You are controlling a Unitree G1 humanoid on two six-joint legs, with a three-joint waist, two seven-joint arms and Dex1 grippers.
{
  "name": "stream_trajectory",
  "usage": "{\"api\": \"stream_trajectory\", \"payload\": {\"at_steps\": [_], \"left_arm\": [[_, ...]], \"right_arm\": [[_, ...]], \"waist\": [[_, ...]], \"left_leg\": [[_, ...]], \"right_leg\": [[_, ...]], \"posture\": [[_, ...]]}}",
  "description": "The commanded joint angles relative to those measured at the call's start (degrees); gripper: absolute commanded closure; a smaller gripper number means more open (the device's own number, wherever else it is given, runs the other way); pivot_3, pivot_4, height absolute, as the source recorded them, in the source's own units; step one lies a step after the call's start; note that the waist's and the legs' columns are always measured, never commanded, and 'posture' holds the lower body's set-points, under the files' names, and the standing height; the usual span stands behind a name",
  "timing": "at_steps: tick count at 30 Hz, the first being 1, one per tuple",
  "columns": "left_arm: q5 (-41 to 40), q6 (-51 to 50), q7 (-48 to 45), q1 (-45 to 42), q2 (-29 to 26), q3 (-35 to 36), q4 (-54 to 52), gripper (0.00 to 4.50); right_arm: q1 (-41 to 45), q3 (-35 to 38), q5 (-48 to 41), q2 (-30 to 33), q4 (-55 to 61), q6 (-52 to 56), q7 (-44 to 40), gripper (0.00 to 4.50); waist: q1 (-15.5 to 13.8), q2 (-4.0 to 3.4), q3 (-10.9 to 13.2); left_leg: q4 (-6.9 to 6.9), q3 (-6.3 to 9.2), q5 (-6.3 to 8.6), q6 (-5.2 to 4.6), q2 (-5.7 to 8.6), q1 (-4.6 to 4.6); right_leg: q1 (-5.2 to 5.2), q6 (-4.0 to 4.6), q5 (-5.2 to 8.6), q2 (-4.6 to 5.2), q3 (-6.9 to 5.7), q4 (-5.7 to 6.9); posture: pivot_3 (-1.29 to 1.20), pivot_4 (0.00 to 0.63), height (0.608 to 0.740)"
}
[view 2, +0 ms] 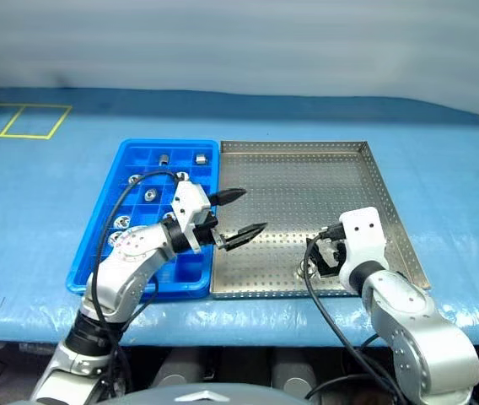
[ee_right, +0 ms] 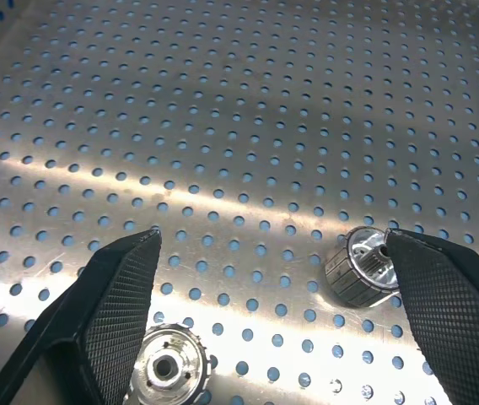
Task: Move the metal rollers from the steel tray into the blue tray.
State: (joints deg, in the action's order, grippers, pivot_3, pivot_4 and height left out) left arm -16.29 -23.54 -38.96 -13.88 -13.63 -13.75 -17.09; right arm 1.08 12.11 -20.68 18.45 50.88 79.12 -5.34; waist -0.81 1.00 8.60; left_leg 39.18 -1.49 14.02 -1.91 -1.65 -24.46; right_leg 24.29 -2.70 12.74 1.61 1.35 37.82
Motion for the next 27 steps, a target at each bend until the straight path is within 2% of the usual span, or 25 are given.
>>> {"api": "stream_trajectory", "payload": {"at_steps": [1,7,10,25,27], "left_arm": [[1.2,1.7,1.9,1.9,0.9,-2.2,-3.3,0.04],[0.0,3.0,2.2,7.0,1.6,-5.4,-6.1,0.04],[-1.0,2.6,2.3,8.5,1.8,-6.1,-7.1,0.04],[-0.9,1.7,3.1,9.6,2.0,-8.6,-8.0,0.04],[-0.9,1.7,3.1,9.5,2.0,-8.7,-8.1,0.00]], "right_arm": [[2.4,1.2,2.2,-2.2,-1.9,0.2,2.6,0.00],[5.8,-0.7,7.8,-11.1,-9.1,-3.2,10.1,0.00],[6.2,-1.0,10.1,-13.6,-12.4,-5.4,12.2,0.00],[5.8,2.5,15.3,-20.1,-20.7,-15.0,17.0,0.00],[5.8,2.4,15.5,-20.4,-21.3,-15.5,16.9,0.41]], "waist": [[0.0,-0.02,0.0],[0.0,-0.07,0.0],[-0.1,-0.10,0.0],[0.0,-0.19,0.0],[0.0,-0.23,0.0]], "left_leg": [[-0.01,0.00,0.00,0.00,0.02,0.00],[-0.03,-0.02,0.00,0.00,-0.02,0.00],[-0.05,-0.03,0.00,0.00,-0.04,-0.01],[-0.09,-0.10,0.00,0.00,-0.03,-0.03],[-0.09,-0.10,0.00,0.00,-0.04,-0.02]], "right_leg": [[0.01,0.01,-0.01,-0.01,0.00,0.00],[0.04,0.00,0.00,-0.03,0.02,0.01],[0.06,0.00,0.01,-0.01,0.03,0.01],[0.12,-0.01,0.02,-0.01,0.05,0.00],[0.13,-0.02,0.02,-0.01,0.05,0.00]], "posture": [[0.05,0.150,0.740],[0.07,0.150,0.740],[0.08,0.150,0.740],[0.08,0.150,0.740],[0.08,0.150,0.740]]}}
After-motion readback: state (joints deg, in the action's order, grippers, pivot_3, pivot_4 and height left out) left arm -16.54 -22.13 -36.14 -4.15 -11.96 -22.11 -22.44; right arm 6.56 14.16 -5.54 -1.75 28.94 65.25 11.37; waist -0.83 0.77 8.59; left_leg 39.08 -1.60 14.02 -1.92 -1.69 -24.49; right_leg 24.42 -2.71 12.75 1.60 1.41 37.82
